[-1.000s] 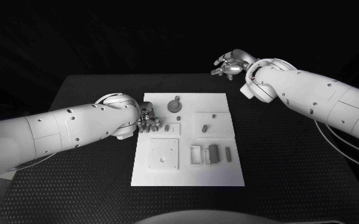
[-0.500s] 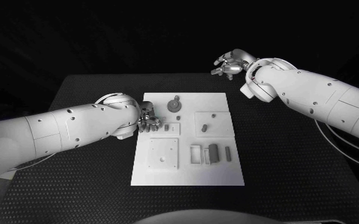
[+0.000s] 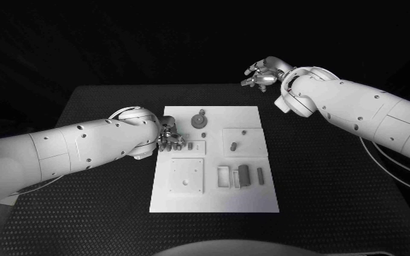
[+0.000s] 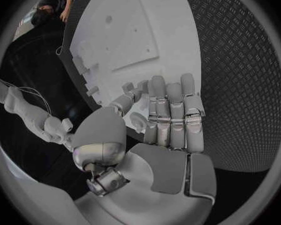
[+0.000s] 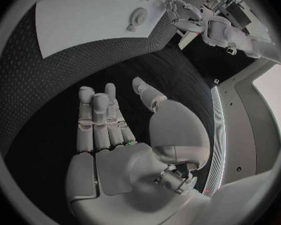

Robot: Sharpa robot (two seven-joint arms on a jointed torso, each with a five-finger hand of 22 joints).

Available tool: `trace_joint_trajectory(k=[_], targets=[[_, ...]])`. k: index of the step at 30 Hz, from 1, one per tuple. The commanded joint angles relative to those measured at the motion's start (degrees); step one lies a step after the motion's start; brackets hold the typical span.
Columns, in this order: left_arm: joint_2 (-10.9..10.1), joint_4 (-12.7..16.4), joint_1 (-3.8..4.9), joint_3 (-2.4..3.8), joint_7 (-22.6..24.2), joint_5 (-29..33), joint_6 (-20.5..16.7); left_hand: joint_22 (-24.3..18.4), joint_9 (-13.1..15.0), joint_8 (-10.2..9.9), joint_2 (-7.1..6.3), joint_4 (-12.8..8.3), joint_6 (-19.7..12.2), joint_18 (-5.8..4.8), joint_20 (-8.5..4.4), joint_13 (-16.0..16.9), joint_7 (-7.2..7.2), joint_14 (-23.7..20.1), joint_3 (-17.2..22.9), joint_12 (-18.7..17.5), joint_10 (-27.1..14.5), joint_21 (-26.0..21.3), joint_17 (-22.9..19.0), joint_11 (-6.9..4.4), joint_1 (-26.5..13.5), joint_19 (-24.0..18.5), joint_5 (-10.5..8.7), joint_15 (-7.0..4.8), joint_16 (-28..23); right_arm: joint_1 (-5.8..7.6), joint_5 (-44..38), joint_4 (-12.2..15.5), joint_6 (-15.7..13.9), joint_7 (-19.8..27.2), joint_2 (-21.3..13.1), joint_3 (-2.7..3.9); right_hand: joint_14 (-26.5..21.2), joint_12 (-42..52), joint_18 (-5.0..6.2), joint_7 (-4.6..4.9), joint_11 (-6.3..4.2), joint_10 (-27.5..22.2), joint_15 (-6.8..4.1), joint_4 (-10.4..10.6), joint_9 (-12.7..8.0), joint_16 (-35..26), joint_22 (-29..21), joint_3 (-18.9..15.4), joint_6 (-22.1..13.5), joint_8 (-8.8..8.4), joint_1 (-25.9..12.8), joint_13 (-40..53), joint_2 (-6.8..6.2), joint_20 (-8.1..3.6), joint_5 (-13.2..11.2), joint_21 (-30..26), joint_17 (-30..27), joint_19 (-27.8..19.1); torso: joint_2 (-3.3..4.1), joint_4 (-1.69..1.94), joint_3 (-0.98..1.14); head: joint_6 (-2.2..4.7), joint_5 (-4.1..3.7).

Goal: Assemble the parts on the task board

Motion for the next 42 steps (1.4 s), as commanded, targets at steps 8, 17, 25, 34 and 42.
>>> trace_joint_trajectory(k=[8, 17, 25, 34, 42], targets=[[-0.08, 0.01, -0.22, -0.11, 0.25, -0.04, 1.33, 0.25, 0.16, -0.18, 1.3, -1.44, -0.43, -0.52, -0.17, 0.02, 0.09, 0.11, 0.37, -0.14, -0.4, -0.11, -0.02, -0.14, 2.54, 0.02, -0.49, -0.02, -0.12, -0.01, -0.43, 0.04, 1.02, 0.05, 0.0, 0.02, -0.17, 0.21, 2.11, 2.36, -0.15, -0.31, -0.36, 0.36, -0.1, 0.25, 0.95, -0.12, -0.02, 0.32, -0.27, -0.08, 0.15, -0.5, 0.13, -0.33, -0.1, -0.1, 0.0, 0.02, -0.07, -0.08, 0.08], [-0.25, -0.1, -0.22, -0.1, 0.27, 0.42, 1.31, 0.3, 0.25, -0.15, 2.28, -3.11, -0.44, -0.6, -0.07, 0.05, 0.14, 0.13, -0.12, -0.08, -0.43, -0.15, -0.04, -0.09, 3.46, 0.05, -0.54, 0.07, -0.1, -0.01, -0.43, 0.04, 1.03, 0.07, 0.01, 0.02, -0.17, 0.22, 2.11, 2.36, -0.15, -0.32, -0.36, 0.39, -0.11, 0.25, 0.95, -0.12, -0.04, 0.33, -0.28, -0.1, 0.15, -0.5, 0.13, -0.33, -0.11, -0.1, 0.01, 0.02, -0.07, -0.07, 0.1], [-0.41, -0.16, -0.22, -0.1, 0.63, 1.6, 1.05, -0.25, 0.3, -0.31, 0.75, -1.49, -0.67, -0.33, -0.17, -0.1, 0.04, -0.12, -5.47, -0.27, -0.64, -0.26, -0.13, -0.18, -2.64, -0.37, -3.95, -0.06, -0.25, -0.02, -0.46, 0.0, 1.25, 0.0, -0.02, 0.02, -0.18, 0.23, 2.11, 2.37, -0.14, -0.34, -0.36, 0.4, -0.12, 0.26, 0.95, -0.11, -0.05, 0.33, -0.28, -0.11, 0.14, -0.5, 0.13, -0.33, -0.13, -0.11, 0.01, 0.0, -0.06, -0.07, 0.15], [-0.61, -0.19, -0.22, -0.1, 0.93, 3.07, 1.1, -0.94, 0.22, -0.52, -1.66, 1.21, -0.78, -0.22, -0.19, -0.22, 0.05, -0.33, -4.88, -0.42, -0.78, -0.24, -0.18, -0.17, -3.87, -0.6, -9.62, -0.07, -0.35, -0.06, -0.56, -0.04, 1.46, -0.01, 0.01, 0.02, -0.19, 0.24, 2.11, 2.36, -0.15, -0.35, -0.36, 0.37, -0.13, 0.26, 0.96, -0.08, -0.05, 0.34, -0.21, -0.13, 0.18, -0.51, 0.14, -0.34, -0.14, -0.12, -0.01, -0.03, 0.0, -0.12, 0.2], [-1.02, 0.34, -0.29, -0.1, 1.22, 3.22, 1.26, -1.09, 0.27, -0.62, -1.13, 0.11, -1.04, -0.31, -0.09, -0.23, 0.21, -0.58, -4.72, -0.48, -1.0, -0.17, -0.18, -0.02, -1.95, -0.79, -8.76, 0.04, -0.39, -0.17, -0.57, -0.08, 1.69, -0.01, 0.01, 0.02, -0.2, 0.25, 2.11, 2.36, -0.15, -0.35, -0.36, 0.36, -0.14, 0.27, 0.96, -0.06, -0.05, 0.35, -0.17, -0.14, 0.2, -0.52, 0.14, -0.34, -0.14, -0.12, -0.01, -0.01, 0.03, -0.13, 0.18]])
